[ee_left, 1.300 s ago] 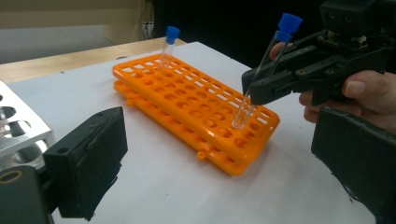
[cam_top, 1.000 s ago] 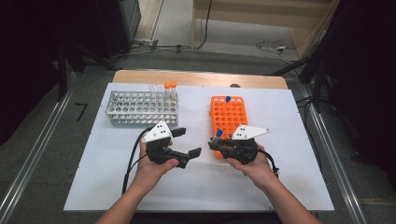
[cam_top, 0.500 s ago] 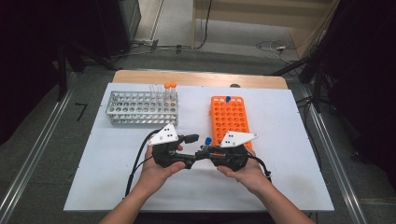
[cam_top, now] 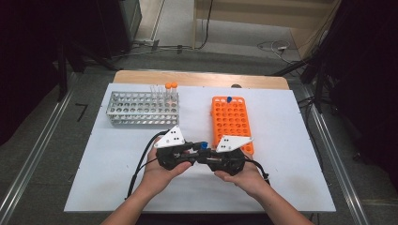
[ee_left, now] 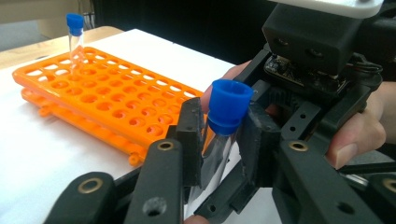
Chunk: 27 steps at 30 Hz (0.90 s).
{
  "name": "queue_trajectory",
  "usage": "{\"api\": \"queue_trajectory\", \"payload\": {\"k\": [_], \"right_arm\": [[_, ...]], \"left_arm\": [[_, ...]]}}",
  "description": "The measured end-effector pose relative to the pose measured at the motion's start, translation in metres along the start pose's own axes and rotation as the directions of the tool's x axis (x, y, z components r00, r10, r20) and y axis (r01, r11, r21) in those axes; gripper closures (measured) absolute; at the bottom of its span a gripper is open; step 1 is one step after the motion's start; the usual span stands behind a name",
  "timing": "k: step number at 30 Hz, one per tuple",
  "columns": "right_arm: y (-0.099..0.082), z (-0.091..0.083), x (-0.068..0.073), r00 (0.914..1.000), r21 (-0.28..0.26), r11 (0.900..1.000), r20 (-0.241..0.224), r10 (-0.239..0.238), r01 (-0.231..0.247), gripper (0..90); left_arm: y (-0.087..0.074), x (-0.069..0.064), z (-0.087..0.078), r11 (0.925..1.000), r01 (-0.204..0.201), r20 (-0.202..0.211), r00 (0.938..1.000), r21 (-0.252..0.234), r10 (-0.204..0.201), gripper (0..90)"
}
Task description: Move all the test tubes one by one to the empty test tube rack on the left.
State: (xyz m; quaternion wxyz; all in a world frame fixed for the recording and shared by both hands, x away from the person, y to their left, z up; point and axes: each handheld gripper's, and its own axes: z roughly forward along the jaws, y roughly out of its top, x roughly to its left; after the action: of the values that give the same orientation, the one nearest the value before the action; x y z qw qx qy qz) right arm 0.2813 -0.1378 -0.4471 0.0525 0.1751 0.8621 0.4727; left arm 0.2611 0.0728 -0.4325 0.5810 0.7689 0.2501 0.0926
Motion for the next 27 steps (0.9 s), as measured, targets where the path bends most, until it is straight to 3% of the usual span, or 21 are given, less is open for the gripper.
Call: {"api": "queue_trajectory", "payload": {"k": [7,10,14,18,21,23,27], "right_arm": [[0.0,-0.001,-0.001,1.0,0.0,1.0,-0.002,0.004,-0.004,73.5],[-0.001,-0.002,-0.001,1.0,-0.002,1.0,-0.001,0.0,0.0,68.8],[-0.002,-0.005,-0.003,0.9999,-0.015,0.9999,-0.013,-0.001,0.001,52.9],[-0.005,-0.013,-0.007,0.9998,-0.039,0.9992,-0.021,0.003,-0.004,28.9],[-0.008,-0.02,-0.011,0.9999,-0.05,0.9986,0.006,0.014,-0.014,12.5],[-0.011,-0.026,-0.013,0.9992,-0.071,0.9973,0.032,0.023,-0.021,5.4],[-0.018,-0.038,-0.019,0.997,-0.104,0.9939,0.064,0.043,-0.036,0.2]], "left_arm": [[0.001,0.002,-0.002,0.9999,-0.016,-0.021,0.9996,0.004,0.017,76.8],[0.002,0.004,-0.004,0.9999,-0.008,-0.021,0.9998,-0.006,0.008,76.9],[0.003,0.008,-0.009,0.9999,-0.003,-0.034,0.9994,-0.015,0.002,76.9],[0.003,0.013,-0.014,0.9996,0.011,-0.048,0.9988,-0.027,-0.012,76.9],[0.003,0.018,-0.018,0.9993,0.019,-0.064,0.9977,-0.032,-0.021,76.9],[0.003,0.021,-0.02,0.999,0.024,-0.072,0.997,-0.037,-0.026,76.9],[0.004,0.027,-0.026,0.9988,0.025,-0.095,0.995,-0.041,-0.029,76.9]]}}
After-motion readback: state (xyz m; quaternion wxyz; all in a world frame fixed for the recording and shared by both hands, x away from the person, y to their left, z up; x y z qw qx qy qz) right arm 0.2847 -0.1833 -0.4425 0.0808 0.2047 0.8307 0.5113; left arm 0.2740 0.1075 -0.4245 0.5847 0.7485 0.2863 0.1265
